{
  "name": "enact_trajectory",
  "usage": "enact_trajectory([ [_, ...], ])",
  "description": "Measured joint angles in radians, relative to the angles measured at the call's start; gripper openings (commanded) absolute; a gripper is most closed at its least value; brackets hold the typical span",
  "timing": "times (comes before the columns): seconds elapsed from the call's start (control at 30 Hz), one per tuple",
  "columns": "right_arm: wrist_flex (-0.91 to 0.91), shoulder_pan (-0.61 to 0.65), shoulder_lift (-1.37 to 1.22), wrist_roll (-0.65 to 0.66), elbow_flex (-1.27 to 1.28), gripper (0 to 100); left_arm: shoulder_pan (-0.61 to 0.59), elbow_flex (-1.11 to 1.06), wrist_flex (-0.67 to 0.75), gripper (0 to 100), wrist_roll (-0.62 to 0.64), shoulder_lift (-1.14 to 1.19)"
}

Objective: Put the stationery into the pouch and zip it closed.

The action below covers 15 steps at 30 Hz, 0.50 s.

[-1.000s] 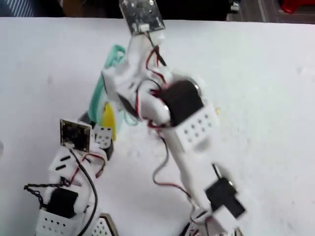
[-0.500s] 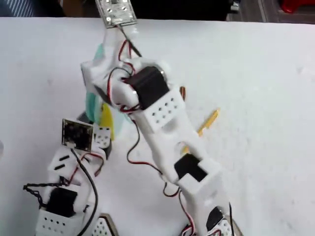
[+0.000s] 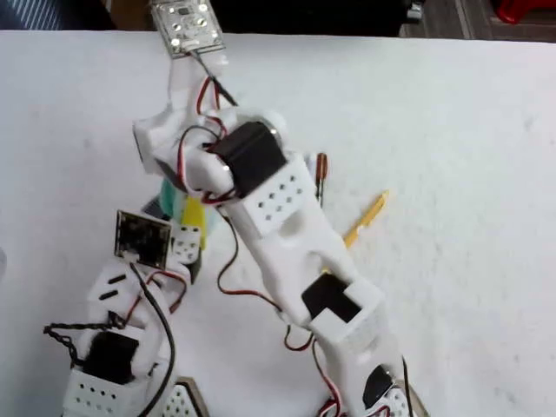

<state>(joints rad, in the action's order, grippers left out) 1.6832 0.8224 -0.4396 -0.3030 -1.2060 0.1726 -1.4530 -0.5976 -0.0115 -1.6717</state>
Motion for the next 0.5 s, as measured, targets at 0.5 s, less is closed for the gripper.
enact_trajectory([
  [0.5,-0.008,-0.184,-0.009,0.14,-0.058,1.7,0.0,0.051,-0.147,22,0.029,0.003],
])
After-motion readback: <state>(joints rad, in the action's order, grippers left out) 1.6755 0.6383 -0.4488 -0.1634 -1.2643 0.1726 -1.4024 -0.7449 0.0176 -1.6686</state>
